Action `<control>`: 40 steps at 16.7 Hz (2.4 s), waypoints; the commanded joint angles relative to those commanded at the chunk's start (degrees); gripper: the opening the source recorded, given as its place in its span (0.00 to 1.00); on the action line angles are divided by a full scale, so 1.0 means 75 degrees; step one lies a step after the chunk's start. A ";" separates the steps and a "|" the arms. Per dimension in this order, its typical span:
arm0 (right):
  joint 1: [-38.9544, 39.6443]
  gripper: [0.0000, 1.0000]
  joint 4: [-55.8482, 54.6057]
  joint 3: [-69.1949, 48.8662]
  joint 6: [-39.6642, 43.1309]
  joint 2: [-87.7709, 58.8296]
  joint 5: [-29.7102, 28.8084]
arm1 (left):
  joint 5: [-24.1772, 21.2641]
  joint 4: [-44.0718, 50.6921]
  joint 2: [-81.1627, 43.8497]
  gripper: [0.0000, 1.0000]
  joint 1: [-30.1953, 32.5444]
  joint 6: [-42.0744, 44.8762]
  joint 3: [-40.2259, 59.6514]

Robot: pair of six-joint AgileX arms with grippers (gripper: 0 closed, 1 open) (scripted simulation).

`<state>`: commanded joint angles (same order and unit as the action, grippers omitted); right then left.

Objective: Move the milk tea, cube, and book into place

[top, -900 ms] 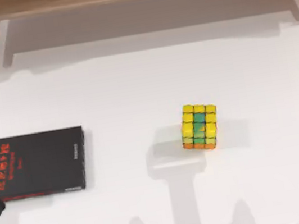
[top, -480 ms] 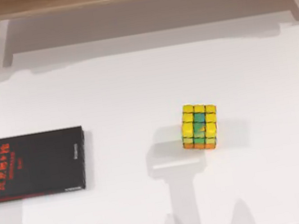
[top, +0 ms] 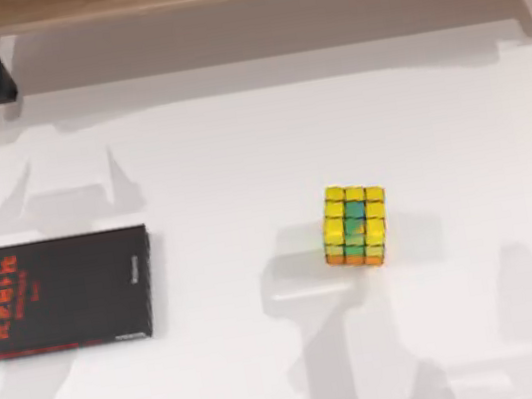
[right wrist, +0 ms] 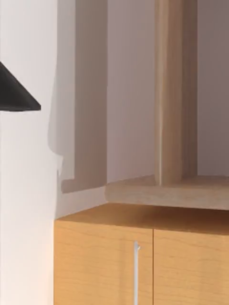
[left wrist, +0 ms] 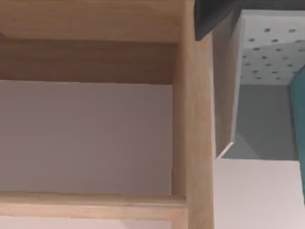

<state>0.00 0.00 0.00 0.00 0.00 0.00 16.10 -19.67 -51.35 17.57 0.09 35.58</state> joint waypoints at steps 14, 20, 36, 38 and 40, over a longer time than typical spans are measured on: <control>0.0000 1.00 0.0000 0.0000 0.0000 0.0000 0.0000 | 0.2504 -0.3013 -0.8920 1.00 0.2687 0.0039 0.5467; 0.0000 1.00 0.0000 0.0000 0.0000 0.0000 0.0000 | 0.2538 -0.3055 -0.9061 1.00 0.2704 0.0038 0.5540; 0.0000 1.00 0.0000 0.0000 0.0000 0.0000 0.0000 | 0.1845 -0.1817 -1.0892 1.00 0.2054 0.0011 0.8622; 0.0000 1.00 0.0000 0.0000 0.0000 0.0000 0.0000 | 0.1845 -0.1817 -1.0892 0.92 0.2054 0.0011 0.8622; 0.0000 1.00 0.0000 0.0000 0.0000 0.0000 0.0000 | 0.1845 -0.1817 -1.0892 0.77 0.2054 0.0011 0.8622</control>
<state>0.00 0.00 0.00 0.00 0.00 0.00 29.94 -33.30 -133.03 32.97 0.17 100.25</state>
